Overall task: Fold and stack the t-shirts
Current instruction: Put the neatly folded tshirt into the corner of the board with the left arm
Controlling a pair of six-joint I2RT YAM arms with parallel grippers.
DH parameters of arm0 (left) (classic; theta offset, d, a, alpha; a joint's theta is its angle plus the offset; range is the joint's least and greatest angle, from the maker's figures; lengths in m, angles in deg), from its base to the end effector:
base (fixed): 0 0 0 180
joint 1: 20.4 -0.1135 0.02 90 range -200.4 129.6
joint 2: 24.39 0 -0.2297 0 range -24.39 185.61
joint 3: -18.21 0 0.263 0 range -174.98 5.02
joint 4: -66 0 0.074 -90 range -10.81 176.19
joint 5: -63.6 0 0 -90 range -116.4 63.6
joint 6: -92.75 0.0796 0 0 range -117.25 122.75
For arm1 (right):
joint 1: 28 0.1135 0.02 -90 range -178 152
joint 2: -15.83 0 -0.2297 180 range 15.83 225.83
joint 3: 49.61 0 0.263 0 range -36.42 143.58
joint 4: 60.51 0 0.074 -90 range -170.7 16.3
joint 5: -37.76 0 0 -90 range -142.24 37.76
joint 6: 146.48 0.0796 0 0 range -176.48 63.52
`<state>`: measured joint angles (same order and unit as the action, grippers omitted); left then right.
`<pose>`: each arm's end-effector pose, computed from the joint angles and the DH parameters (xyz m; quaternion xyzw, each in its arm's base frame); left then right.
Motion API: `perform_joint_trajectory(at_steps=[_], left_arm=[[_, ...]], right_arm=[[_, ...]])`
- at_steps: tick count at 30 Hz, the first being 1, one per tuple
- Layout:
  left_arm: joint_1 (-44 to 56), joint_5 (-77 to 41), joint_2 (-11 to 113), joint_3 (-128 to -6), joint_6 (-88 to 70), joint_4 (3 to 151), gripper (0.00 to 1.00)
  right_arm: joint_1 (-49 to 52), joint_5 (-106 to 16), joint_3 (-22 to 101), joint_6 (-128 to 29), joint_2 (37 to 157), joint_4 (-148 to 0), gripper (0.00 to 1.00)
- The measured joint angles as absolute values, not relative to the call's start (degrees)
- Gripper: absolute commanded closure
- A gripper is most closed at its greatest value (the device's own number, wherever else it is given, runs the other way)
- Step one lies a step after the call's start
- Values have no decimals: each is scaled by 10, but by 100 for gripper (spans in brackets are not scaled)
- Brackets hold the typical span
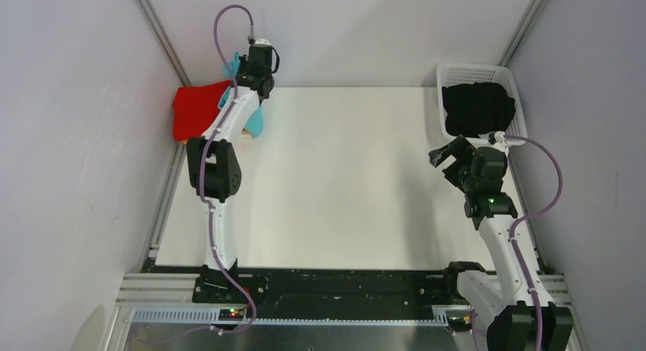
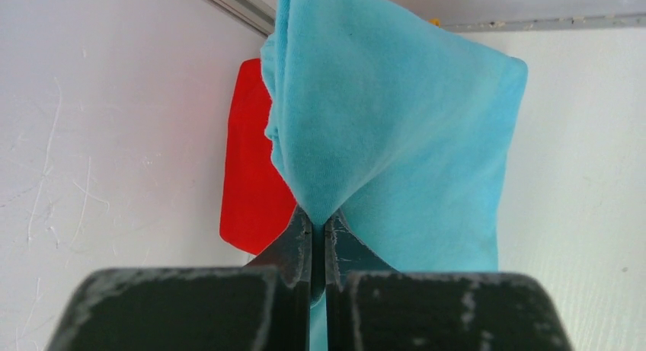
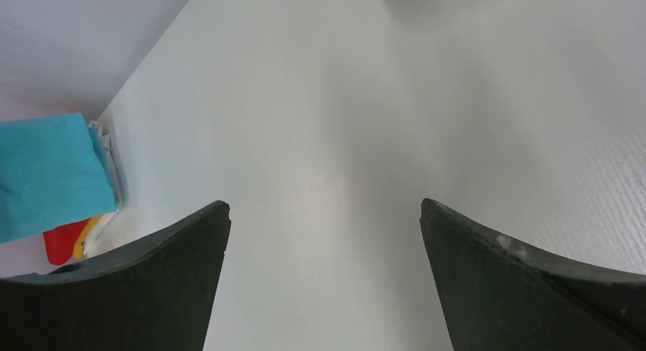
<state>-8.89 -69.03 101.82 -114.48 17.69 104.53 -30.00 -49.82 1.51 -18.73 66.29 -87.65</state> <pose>0.5295 -0.0528 0.2582 0.0150 0.8337 0.3314 0.4416 0.2741 -0.0062 0.2252 0.2785 0.8032 0.1786 0.4953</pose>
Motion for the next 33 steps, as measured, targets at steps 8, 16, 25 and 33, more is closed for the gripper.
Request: perform_joint_trajectory(at_steps=[8, 16, 25, 33], left_arm=[[-89, -682, 993, -1171, 171, 1046, 100], [-89, -682, 971, -1177, 168, 1046, 100], [-97, -678, 965, -1166, 167, 1046, 100], [-138, -668, 965, -1158, 162, 1046, 100]], right_arm=[[-300, -502, 15, -187, 664, -871, 1], [-300, -506, 15, -187, 675, -870, 1], [-300, -510, 15, -186, 679, -870, 1], [-300, -525, 15, -185, 686, -870, 1]])
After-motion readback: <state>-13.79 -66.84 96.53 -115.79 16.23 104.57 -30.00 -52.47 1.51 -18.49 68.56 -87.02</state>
